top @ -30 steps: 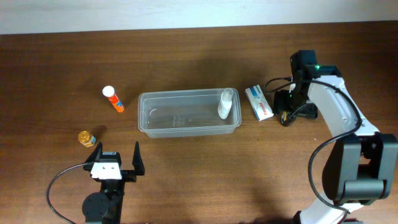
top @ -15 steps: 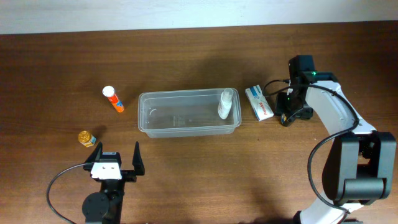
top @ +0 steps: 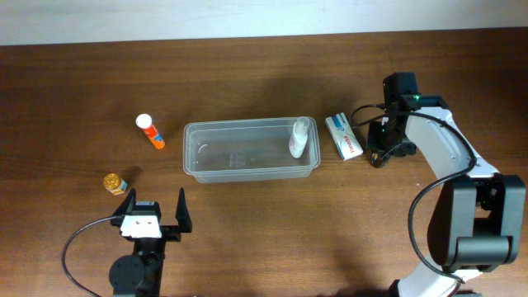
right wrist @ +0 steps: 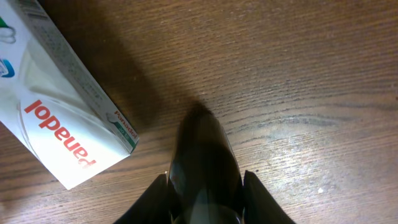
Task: Pack container
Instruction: 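Release the spray bottle and move the right gripper to the dark bottle, then grasp the dark brown bottle and lower it into the container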
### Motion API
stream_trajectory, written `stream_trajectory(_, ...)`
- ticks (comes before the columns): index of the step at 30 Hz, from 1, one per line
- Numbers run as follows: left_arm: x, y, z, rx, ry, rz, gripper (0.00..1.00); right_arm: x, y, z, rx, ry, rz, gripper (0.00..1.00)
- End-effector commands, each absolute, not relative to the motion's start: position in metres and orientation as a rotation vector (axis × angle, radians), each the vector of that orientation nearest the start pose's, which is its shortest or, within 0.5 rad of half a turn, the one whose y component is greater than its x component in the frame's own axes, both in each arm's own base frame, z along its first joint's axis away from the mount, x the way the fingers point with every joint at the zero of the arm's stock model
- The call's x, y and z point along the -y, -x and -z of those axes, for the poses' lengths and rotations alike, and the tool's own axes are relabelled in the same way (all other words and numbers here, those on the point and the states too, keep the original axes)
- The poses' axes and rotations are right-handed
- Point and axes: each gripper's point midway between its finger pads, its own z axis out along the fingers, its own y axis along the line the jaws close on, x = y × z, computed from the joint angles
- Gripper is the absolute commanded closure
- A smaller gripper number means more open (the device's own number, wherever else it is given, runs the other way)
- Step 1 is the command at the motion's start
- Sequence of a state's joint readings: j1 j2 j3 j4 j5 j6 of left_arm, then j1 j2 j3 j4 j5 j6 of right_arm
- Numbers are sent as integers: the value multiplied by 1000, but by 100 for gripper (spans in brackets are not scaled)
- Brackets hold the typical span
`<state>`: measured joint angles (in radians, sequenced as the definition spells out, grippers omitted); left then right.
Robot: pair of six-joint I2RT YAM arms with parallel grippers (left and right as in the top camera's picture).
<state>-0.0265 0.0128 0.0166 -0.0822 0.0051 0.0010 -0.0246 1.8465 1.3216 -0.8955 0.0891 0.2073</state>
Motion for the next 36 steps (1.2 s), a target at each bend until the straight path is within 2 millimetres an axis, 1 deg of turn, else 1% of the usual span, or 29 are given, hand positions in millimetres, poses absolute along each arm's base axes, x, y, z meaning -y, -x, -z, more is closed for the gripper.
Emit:
stream_trajectory(1, 9, -246, -156, -1649, -47, 21, 1, 26, -368, -55, -2957, -356, 135, 75)
stream_trajectory(6, 9, -246, -156, -1649, -47, 22, 1, 26, -368, -56, -2959, -356, 135, 79)
stream_trajectory(8, 9, -246, -156, -1649, -47, 21, 1, 26, -368, -60, -2964, -357, 135, 80)
stream_trajectory(10, 9, -246, -156, -1649, -47, 21, 1, 26, -369, -68, -2969, -356, 136, 82)
stream_trajectory(14, 9, -246, -156, -1649, -47, 21, 1, 25, -374, -95, -2962, -355, 130, 82)
stream_trajectory(18, 9, -246, -156, -1649, -47, 22, 1, 18, -380, -135, -2941, -341, 69, 82)
stream_trajectory(21, 9, -246, -156, -1649, -47, 21, 1, 6, -382, -168, -2917, -292, -23, 82)
stream_trajectory(25, 9, -246, -156, -1649, -47, 22, 1, -16, -383, -211, -2858, -194, -89, 82)
stream_trajectory(27, 9, -246, -156, -1649, -47, 21, 1, -31, -382, -230, -2822, -135, -102, 82)
stream_trajectory(29, 9, -246, -156, -1649, -47, 21, 1, -54, -379, -247, -2783, -53, -124, 81)
stream_trajectory(31, 9, -246, -156, -1649, -47, 22, 1, -73, -375, -258, -2756, 17, -144, 81)
stream_trajectory(33, 9, -246, -156, -1649, -47, 21, 1, -98, -370, -265, -2734, 90, -168, 81)
stream_trajectory(36, 9, -246, -156, -1649, -47, 21, 1, -129, -362, -266, -2723, 167, -202, 81)
